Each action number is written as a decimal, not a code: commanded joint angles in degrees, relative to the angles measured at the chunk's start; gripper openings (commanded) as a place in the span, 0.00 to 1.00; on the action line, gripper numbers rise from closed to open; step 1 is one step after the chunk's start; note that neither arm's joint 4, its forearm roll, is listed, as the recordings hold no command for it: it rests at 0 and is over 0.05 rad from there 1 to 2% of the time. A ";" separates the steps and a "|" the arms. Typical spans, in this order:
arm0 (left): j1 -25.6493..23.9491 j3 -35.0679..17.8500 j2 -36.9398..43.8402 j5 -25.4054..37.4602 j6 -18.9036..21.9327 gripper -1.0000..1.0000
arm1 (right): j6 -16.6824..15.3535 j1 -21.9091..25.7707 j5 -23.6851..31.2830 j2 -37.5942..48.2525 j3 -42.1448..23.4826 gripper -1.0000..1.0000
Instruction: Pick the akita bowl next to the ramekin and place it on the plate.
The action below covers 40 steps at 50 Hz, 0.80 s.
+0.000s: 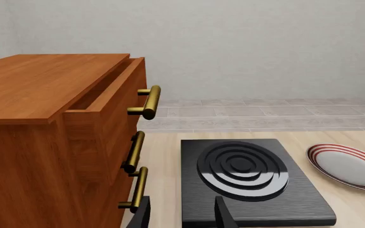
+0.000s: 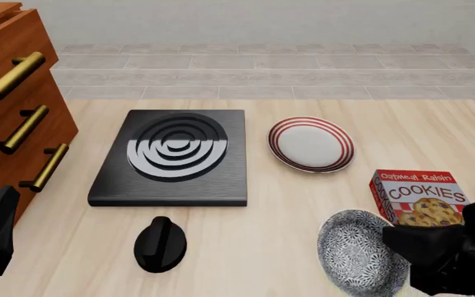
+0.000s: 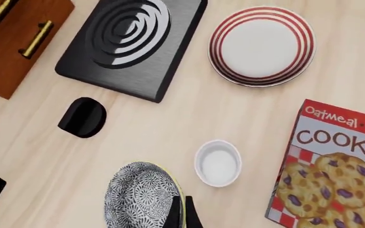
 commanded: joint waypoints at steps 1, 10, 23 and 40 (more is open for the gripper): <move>0.00 0.00 0.00 0.00 0.00 1.00 | 1.76 -0.47 -2.73 2.63 -1.40 0.00; 0.00 0.00 0.00 0.00 0.00 1.00 | 1.25 -2.83 -5.72 6.24 -2.87 0.00; 0.00 0.00 0.00 0.00 0.00 1.00 | 0.83 -5.80 -11.05 11.45 -3.27 0.00; 0.00 0.00 0.00 0.00 0.00 1.00 | 0.11 -8.22 -14.84 17.83 -7.92 0.00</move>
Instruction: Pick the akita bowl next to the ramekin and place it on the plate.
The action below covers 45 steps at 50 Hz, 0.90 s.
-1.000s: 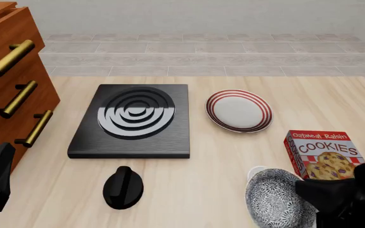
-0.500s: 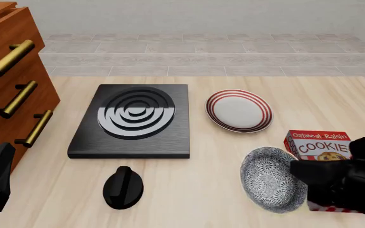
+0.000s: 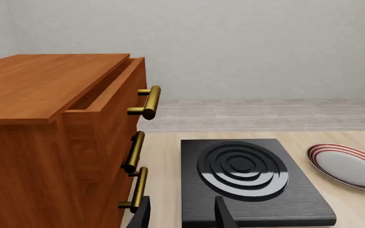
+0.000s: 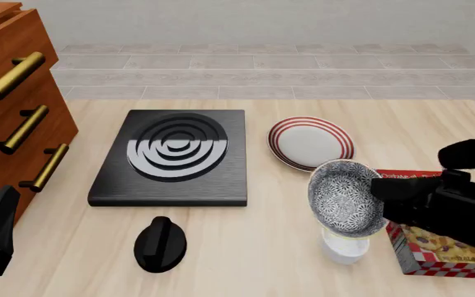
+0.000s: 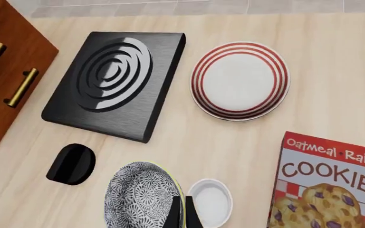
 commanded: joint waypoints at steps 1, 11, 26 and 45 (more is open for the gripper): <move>0.00 0.00 0.00 0.00 0.00 1.00 | -0.04 -1.52 -3.46 4.82 -2.88 0.00; 0.00 0.00 0.00 0.00 0.00 1.00 | 1.03 -3.35 -4.89 7.15 -3.81 0.00; 0.00 0.00 0.00 0.00 0.00 1.00 | 2.20 -6.57 -7.79 10.66 -4.54 0.00; 0.00 0.00 0.00 0.00 0.00 1.00 | 1.96 -9.06 -12.24 16.11 -5.83 0.00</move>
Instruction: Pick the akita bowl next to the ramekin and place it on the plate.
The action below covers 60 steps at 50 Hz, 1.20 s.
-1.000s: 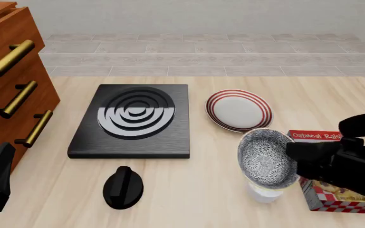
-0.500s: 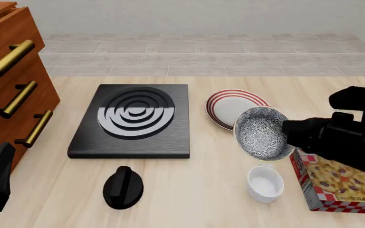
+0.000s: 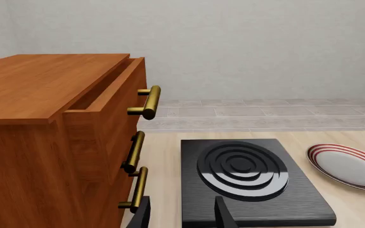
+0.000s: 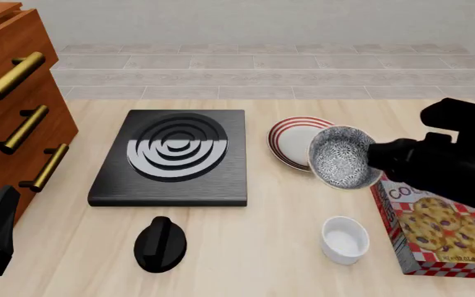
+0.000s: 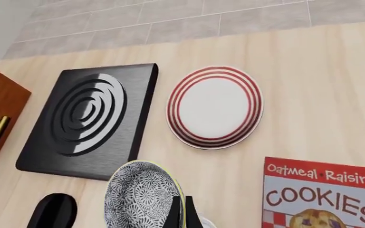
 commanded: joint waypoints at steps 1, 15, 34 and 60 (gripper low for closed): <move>0.00 0.00 0.00 0.00 0.00 1.00 | 0.04 -1.69 -2.54 2.75 -0.84 0.00; 0.00 0.00 0.00 0.00 0.00 1.00 | -0.41 -2.94 -5.16 6.48 -1.78 0.00; 0.00 0.00 0.00 0.00 0.00 1.00 | -1.24 -4.19 -7.61 10.92 -3.95 0.00; 0.00 0.00 0.00 0.00 0.00 1.00 | -1.63 -5.24 -11.38 17.76 -7.52 0.00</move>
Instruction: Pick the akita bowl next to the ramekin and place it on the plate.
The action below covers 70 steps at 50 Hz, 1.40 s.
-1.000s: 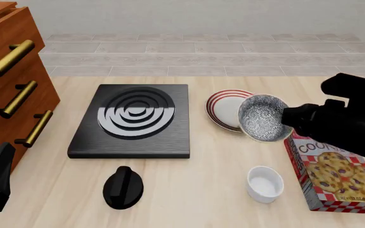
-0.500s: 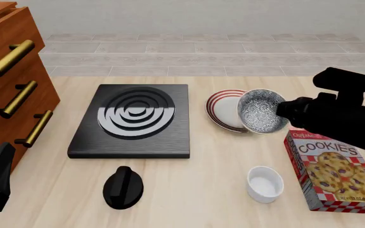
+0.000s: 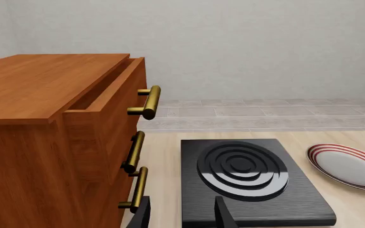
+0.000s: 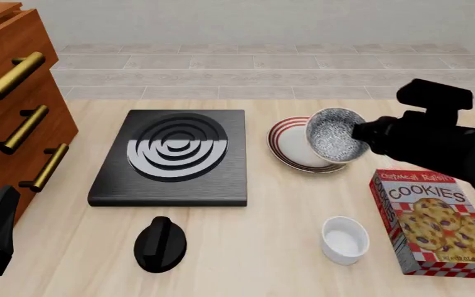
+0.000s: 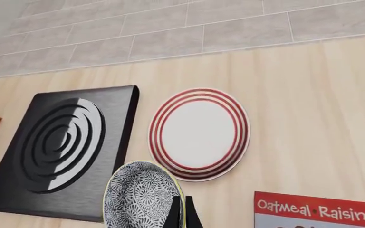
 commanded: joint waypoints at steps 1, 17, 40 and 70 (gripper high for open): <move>0.00 0.00 0.00 0.00 0.00 1.00 | -0.02 -0.34 -1.75 2.80 -1.66 0.00; 0.00 0.00 0.00 0.00 0.00 1.00 | -0.36 0.02 -2.56 5.89 -4.27 0.00; 0.00 0.00 0.00 0.00 0.00 1.00 | -0.67 -1.16 -5.71 11.26 -6.31 0.00; 0.00 0.00 0.00 0.00 0.00 1.00 | -0.89 -2.87 -8.68 18.66 -9.83 0.00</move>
